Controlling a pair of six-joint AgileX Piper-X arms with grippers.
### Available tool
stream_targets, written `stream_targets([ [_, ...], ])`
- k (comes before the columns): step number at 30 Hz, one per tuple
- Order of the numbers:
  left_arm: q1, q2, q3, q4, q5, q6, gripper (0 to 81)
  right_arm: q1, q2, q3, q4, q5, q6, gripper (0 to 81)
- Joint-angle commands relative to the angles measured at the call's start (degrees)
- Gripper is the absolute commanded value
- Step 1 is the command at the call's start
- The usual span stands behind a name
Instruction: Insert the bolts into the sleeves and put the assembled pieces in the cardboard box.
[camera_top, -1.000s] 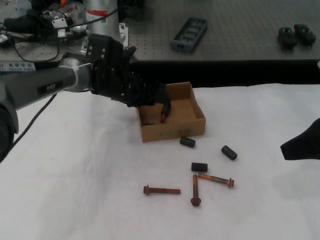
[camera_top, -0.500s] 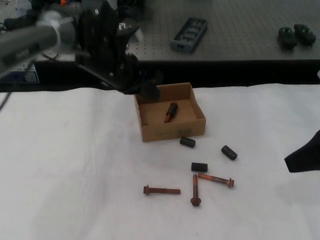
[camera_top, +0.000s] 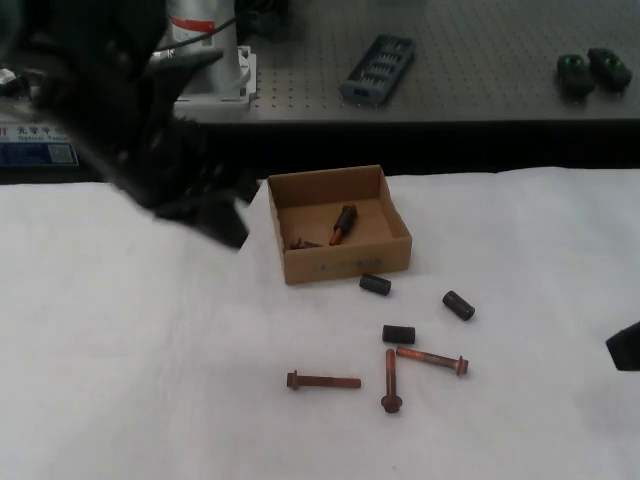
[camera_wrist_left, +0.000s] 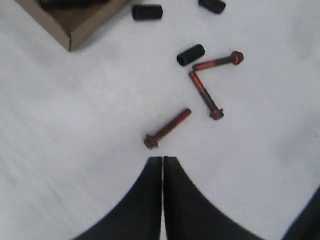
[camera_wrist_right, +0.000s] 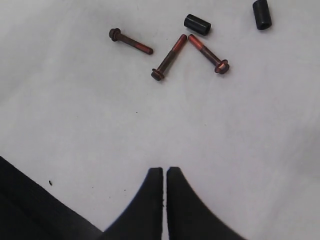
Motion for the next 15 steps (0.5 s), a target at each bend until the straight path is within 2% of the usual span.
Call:
stream_targets([
  [1, -0.1, -10.6, 12.2, -1.6, -0.4, -0.5, 0.7, -0.3, -2.5, 1.5, 0.6, 0.0, -0.7, 2.7],
  [8, -0.1, -33.0, 32.1, -6.5, -0.4, -2.6, 0.7, -0.3, -3.5, 2.3, 0.5, 0.0, -0.7, 2.7],
  [15, -0.1, -47.0, 38.8, -6.6, -0.4, -4.6, 0.7, -0.3, -3.5, 2.3, -0.1, 0.0, -0.7, 2.7],
])
